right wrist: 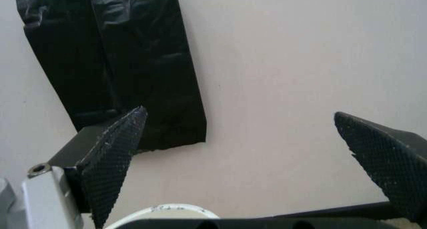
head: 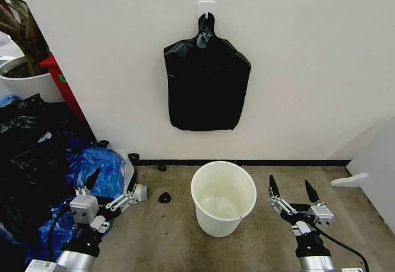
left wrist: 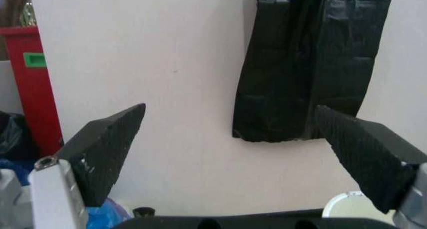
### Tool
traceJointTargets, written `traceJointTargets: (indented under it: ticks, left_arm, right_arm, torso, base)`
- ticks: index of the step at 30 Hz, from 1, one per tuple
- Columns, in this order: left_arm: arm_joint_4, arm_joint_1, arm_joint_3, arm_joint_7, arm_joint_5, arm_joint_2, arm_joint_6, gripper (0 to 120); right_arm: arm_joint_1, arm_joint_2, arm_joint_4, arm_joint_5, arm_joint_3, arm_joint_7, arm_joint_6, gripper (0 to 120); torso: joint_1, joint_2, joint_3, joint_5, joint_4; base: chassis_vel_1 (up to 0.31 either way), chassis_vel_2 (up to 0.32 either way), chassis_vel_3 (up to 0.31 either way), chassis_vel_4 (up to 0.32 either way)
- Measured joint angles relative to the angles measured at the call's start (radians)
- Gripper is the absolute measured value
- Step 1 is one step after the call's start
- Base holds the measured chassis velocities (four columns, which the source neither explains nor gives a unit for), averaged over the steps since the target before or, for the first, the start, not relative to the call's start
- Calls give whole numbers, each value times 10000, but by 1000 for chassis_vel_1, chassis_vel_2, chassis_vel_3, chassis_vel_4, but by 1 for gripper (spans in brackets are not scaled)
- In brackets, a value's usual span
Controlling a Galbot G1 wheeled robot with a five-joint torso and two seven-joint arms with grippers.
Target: Place the garbage bag over the trash bin.
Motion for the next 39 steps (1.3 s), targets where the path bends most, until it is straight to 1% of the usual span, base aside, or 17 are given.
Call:
traceJointTargets:
  ticks: [10,26,28,30,31,33,37,38,39]
  left_arm:
    - [75,32,-78,-30,-13,25,-58,100]
    - [-37,-11,-71,-64,-59,12,-4,100]
    - [-45,-11,-71,-65,-62,14,-4,100]
    - [-45,-33,-72,-77,-78,43,-4,100]
    - [-38,-85,-81,-89,-81,89,-3,100]
    - [-34,-106,-87,-92,-81,101,-3,100]
    - [-19,-258,-169,-144,-80,198,-57,100]
    - [-15,-260,-178,-145,-79,216,-114,100]
    - [-15,-260,-178,-145,-79,216,-114,100]
  right_arm:
    - [-32,2,1,77,17,68,52,100]
    - [-82,-7,31,224,-15,59,53,100]
    - [-57,-42,85,567,-61,-102,-69,100]
    - [-4,-107,235,1236,-157,-295,-304,100]
    - [71,-186,413,1876,-238,-348,-587,100]
    - [102,-214,467,2056,-257,-355,-672,100]
    - [655,-599,939,3597,-456,-339,-1584,100]
    - [784,-698,1058,3882,-518,-322,-1800,100]
    - [784,-698,1058,3882,-518,-322,-1800,100]
  torso:
    - [0,0,0,0,0]
    - [0,0,0,0,0]
    - [0,0,0,1,-1]
    - [0,0,0,0,0]
    - [0,0,0,0,-1]
    - [0,0,0,0,0]
    - [0,0,0,0,0]
    - [0,0,0,1,-1]
    - [0,0,0,1,-1]
  base:
    - [0,0,0,0]
    - [0,0,0,0]
    - [0,0,0,0]
    - [0,0,0,0]
    - [0,0,0,0]
    - [0,0,0,0]
    - [0,0,0,0]
    - [0,0,0,0]
    - [0,0,0,0]
